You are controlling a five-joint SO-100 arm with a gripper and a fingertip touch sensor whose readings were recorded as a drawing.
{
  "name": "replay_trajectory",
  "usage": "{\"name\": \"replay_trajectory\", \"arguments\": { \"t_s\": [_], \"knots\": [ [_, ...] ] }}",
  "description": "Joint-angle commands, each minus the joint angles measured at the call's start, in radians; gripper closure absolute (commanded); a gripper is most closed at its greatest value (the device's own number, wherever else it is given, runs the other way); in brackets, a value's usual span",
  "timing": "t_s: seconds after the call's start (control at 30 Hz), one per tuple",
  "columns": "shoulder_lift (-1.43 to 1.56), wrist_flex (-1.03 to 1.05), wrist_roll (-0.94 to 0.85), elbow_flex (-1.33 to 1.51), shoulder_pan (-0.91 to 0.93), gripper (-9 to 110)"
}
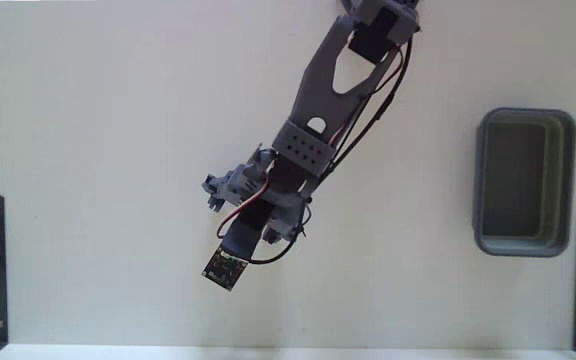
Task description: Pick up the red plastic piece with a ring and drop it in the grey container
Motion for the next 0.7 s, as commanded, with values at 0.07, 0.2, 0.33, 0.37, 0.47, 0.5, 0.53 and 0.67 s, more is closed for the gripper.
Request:
{"name": "replay_trajectory", "arguments": {
  "t_s": [0.07,0.2,0.33,0.37,0.47,0.5,0.53,0.67],
  "knots": [
    [0.094,-0.012,0.002,0.008,0.009,-4],
    [0.094,-0.012,0.002,0.008,0.009,-3],
    [0.094,-0.012,0.002,0.008,0.009,-1],
    [0.094,-0.012,0.002,0.008,0.009,-1],
    [0.094,-0.012,0.002,0.008,0.009,0],
    [0.094,-0.012,0.002,0.008,0.009,0],
    [0.094,-0.012,0.002,0.008,0.009,0],
    [0.094,-0.012,0.002,0.008,0.009,1]
  ]
}}
